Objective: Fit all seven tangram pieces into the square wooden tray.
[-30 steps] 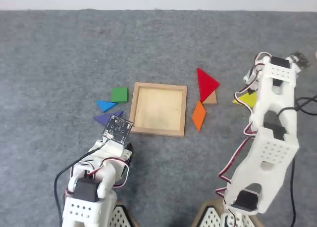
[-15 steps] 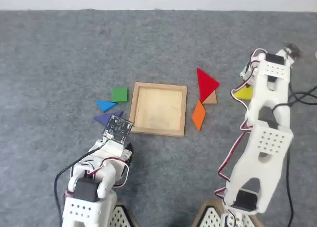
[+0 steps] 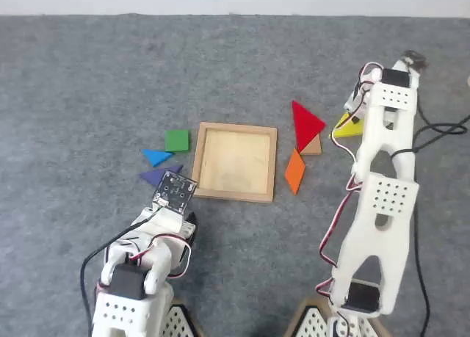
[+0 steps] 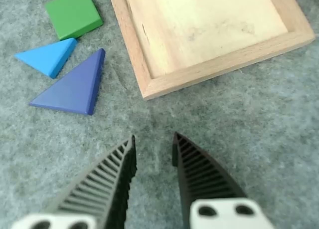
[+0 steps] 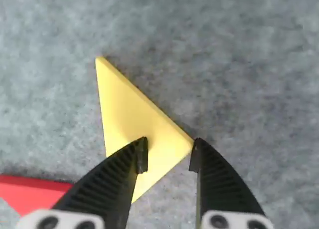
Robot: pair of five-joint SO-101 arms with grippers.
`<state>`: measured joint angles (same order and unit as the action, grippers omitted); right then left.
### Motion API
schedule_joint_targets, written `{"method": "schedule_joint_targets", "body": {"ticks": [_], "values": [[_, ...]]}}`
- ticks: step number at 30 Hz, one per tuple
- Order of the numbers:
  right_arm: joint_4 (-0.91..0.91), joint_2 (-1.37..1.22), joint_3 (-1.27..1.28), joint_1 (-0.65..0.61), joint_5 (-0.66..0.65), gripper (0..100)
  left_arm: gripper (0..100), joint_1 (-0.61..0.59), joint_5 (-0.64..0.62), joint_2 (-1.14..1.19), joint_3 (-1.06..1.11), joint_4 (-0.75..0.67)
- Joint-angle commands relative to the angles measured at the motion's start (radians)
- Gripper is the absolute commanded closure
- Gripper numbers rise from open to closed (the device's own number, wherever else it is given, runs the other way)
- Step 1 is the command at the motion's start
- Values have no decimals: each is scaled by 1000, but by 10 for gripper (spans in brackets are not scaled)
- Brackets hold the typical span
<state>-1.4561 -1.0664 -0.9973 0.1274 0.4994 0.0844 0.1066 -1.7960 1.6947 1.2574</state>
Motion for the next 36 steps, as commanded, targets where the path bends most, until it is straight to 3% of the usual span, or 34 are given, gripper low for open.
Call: {"method": "schedule_joint_targets", "body": {"ticks": [1, 9, 18, 25, 32, 36], "values": [[-81, -65, -114, -38, -43, 894, 884, -6, -9, -17, -12, 3], [-243, -96, -350, 5, 15, 883, 884, -6, -9, -17, -12, 3], [-222, -134, -463, -87, 15, 625, 884, -6, -9, -17, -12, 3], [-84, -216, -454, -136, 14, 626, 884, -6, -9, -17, -12, 3], [-96, -278, -454, -130, 21, 630, 884, -6, -9, -17, -12, 3], [-148, -286, -462, -128, 18, 757, 884, -6, -9, -17, -12, 3]]}}
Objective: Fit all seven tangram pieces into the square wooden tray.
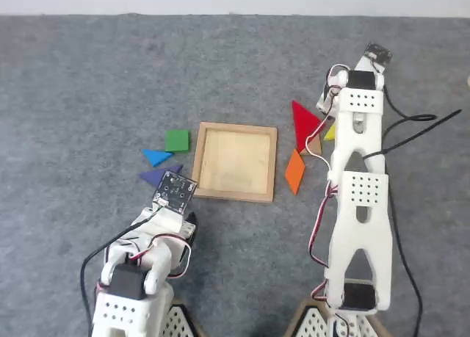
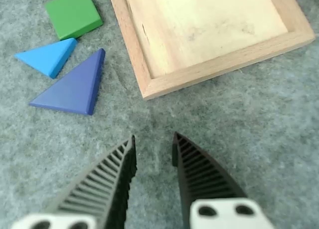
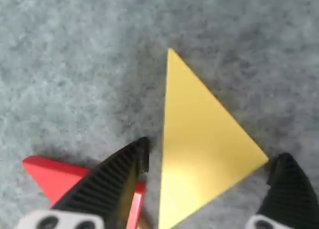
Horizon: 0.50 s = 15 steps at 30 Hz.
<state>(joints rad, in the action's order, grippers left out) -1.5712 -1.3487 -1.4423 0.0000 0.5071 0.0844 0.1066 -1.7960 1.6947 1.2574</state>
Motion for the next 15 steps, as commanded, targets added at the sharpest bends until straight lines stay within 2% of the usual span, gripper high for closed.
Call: {"method": "schedule_joint_targets", "body": {"ticks": [1, 6, 15], "values": [[-33, -4, -17, 2, 9, 793, 884, -6, -9, -17, -12, 3], [-45, -2, -17, 33, 8, 821, 884, -6, -9, -17, -12, 3], [-223, -5, -135, 44, -26, 822, 884, -6, -9, -17, -12, 3]]}}
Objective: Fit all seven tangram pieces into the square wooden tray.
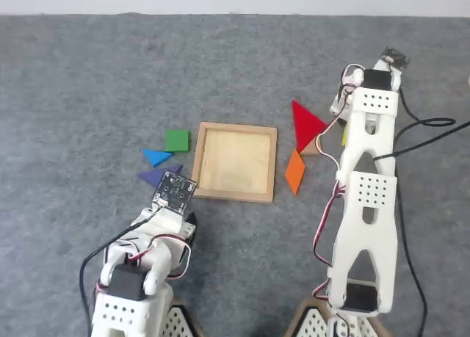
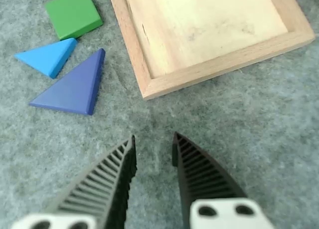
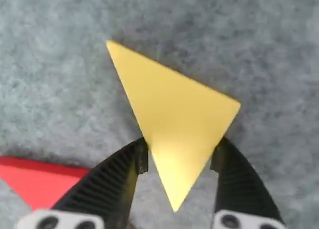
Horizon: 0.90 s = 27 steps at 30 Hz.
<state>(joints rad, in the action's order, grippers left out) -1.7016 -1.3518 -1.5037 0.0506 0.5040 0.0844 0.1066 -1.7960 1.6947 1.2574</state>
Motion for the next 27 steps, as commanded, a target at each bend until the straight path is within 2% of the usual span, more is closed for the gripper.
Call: {"method": "schedule_joint_targets", "body": {"ticks": [1, 9, 11, 15, 18, 24, 27], "values": [[-99, -5, -84, -7, -43, 822, 884, -6, -9, -17, -12, 3], [-94, 77, -78, 125, -209, 821, 884, -6, -9, -17, -12, 3], [-91, 124, -100, 128, -262, 820, 884, -6, -9, -17, -12, 3], [-50, 183, -166, 116, -270, 821, 884, -6, -9, -17, -12, 3], [99, 177, -157, 116, -273, 821, 884, -6, -9, -17, -12, 3], [533, 48, -38, 117, -276, 822, 884, -6, -9, -17, -12, 3], [530, -10, -12, 114, -278, 822, 884, -6, -9, -17, -12, 3]]}}
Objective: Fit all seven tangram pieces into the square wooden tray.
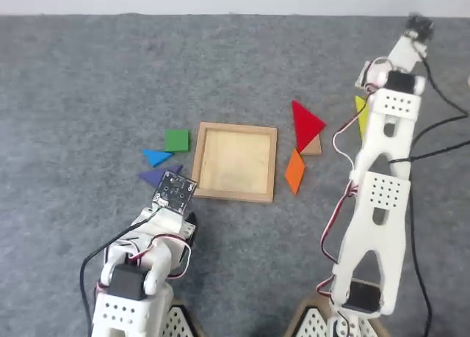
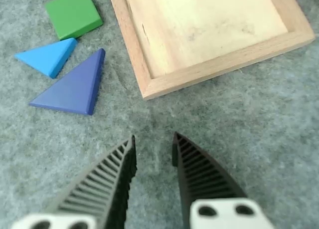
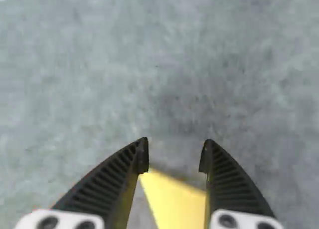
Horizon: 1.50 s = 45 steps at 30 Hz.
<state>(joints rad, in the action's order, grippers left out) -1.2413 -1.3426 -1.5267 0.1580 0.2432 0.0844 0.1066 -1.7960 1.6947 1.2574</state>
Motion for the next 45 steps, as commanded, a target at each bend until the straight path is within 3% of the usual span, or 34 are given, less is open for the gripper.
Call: {"method": "schedule_joint_targets", "body": {"ticks": [1, 9, 17, 24, 32, 38, 45], "values": [[27, -31, 6, 7, -17, 822, 884, -6, -9, -17, -12, 3], [-561, -2, -87, -35, -144, 822, 884, -6, -9, -17, -12, 3], [-564, 51, 166, 48, -216, 822, 884, -6, -9, -17, -12, 3], [-559, 456, 712, 31, -305, 822, 884, -6, -9, -17, -12, 3], [-421, 990, 1160, 21, -310, 822, 884, -6, -9, -17, -12, 3], [-389, 1279, 1453, 58, -572, 822, 884, -6, -9, -17, -12, 3], [84, 1494, 2025, 41, -692, 819, 884, -6, -9, -17, -12, 3]]}}
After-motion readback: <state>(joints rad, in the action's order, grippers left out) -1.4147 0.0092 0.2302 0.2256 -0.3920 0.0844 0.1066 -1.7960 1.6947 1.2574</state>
